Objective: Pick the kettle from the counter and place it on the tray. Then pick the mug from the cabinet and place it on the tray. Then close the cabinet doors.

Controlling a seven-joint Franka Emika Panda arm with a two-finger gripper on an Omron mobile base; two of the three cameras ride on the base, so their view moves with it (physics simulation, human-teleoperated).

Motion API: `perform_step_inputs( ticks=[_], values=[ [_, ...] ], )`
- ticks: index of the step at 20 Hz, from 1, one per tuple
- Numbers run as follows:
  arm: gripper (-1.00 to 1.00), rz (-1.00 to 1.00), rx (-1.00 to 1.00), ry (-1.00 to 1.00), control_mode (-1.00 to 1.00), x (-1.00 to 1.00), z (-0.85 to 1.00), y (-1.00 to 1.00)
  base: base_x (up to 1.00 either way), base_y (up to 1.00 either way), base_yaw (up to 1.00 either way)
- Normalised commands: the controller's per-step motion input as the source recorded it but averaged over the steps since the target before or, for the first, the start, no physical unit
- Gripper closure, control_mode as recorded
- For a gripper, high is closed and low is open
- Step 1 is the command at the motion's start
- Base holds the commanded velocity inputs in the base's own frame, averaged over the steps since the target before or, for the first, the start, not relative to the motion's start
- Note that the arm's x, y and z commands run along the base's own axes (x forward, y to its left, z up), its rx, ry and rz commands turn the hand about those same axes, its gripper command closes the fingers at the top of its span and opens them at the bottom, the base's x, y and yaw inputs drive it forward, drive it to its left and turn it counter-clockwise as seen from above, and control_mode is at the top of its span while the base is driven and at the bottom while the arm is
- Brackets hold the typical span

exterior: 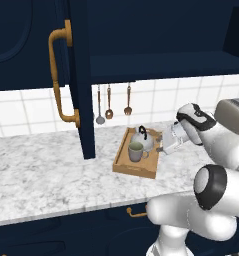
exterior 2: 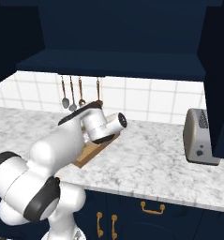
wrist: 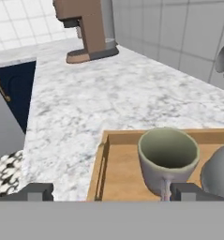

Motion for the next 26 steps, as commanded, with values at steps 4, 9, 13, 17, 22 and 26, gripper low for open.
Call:
perform_step_inputs(
  ticks=[4,9,13,17,22,26],
  values=[
    [-1.00,-0.09,0.00,-0.07,-1.00,-0.55,0.40,0.09,0.00,0.00,0.00],
    [-1.00,-0.06,0.00,-0.02,-1.00,-0.43,0.49,0.27,0.00,0.00,0.00],
    [-1.00,0.00,0.00,-0.07,-1.00,-0.44,0.51,0.31,0.00,0.00,0.00],
    [-1.00,0.00,0.00,-0.19,-1.00,-0.46,0.46,0.26,0.00,0.00,0.00],
    [-1.00,0.00,0.00,-0.25,-1.00,-0.38,0.31,0.27,0.00,0.00,0.00],
    [-1.00,0.03,0.00,-0.18,-1.00,-0.37,0.41,0.25,0.00,0.00,0.00]
  ],
)
